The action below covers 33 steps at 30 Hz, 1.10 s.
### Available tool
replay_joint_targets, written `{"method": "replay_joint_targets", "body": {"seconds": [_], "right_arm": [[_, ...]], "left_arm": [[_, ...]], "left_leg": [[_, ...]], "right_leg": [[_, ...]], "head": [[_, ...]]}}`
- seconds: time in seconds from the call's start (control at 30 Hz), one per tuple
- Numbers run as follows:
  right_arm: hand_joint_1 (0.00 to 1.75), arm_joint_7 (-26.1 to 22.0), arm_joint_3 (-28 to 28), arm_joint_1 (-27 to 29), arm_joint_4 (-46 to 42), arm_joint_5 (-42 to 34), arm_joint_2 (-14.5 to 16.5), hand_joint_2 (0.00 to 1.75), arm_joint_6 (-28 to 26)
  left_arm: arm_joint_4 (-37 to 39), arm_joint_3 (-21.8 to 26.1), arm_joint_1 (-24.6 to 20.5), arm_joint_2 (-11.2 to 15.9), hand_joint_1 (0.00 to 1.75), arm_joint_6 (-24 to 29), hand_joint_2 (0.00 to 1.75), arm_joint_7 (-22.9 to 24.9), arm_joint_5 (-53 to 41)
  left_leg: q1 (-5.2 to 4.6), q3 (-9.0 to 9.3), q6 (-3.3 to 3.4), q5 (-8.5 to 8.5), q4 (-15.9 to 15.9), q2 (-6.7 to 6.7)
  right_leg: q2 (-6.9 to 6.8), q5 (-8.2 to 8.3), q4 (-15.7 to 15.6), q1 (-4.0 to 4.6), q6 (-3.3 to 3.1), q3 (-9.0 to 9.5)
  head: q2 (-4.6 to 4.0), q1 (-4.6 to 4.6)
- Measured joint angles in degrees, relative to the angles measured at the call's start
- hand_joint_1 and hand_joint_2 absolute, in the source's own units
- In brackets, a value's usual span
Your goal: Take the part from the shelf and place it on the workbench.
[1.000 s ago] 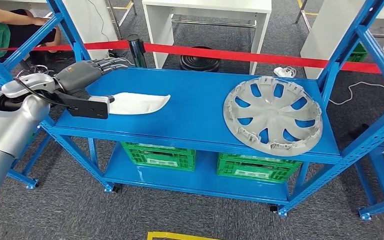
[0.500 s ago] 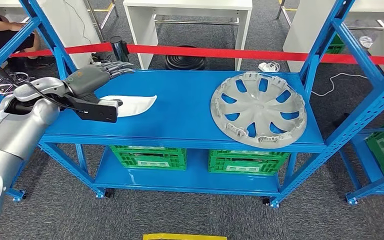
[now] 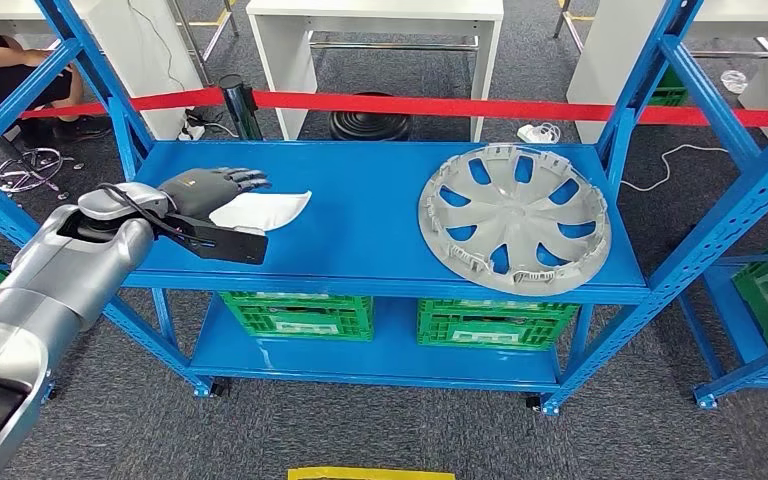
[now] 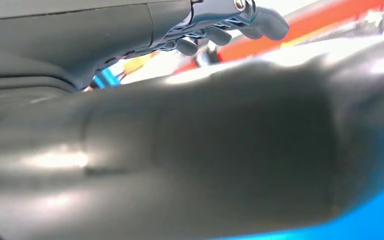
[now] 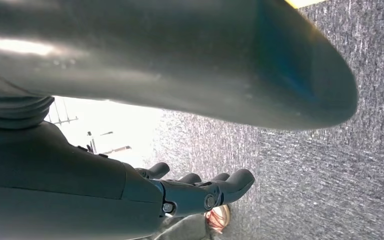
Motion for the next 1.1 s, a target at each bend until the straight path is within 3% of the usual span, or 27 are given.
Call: {"method": "replay_joint_targets", "body": {"seconds": [0.47, 0.83, 1.1], "right_arm": [[0.00, 0.0, 1.1, -0.9, 0.2, -0.2, -0.2, 0.00, 1.2], [0.00, 0.0, 1.0, -1.3, 0.3, -0.8, 2.7, 0.00, -0.4], [0.00, 0.0, 1.0, -1.8, 0.3, -1.0, 2.9, 0.00, -0.5]], "left_arm": [[5.5, -2.2, -1.1, 0.3, 0.00, 0.0, 0.00, 1.0, -1.2], [6.4, -2.6, -1.7, 0.4, 0.00, 3.7, 0.00, 2.0, 0.4], [7.0, -2.7, -1.3, -1.0, 0.00, 2.3, 0.00, 4.1, -0.9]], "left_leg": [[-0.01, -0.15, 0.02, 0.00, 0.1, -0.13], [-0.01, -0.15, 0.04, -0.01, 0.1, -0.13], [-0.01, -0.17, 0.05, -0.01, 0.2, -0.18]], "right_leg": [[-0.08, 0.18, -0.3, -0.03, 0.24, 0.14], [-0.08, 0.19, -0.3, -0.02, 0.25, 0.15], [-0.12, 0.19, -0.4, -0.03, 0.26, 0.17]], "head": [[0.00, 0.02], [0.00, 0.01], [0.00, 0.01]]}}
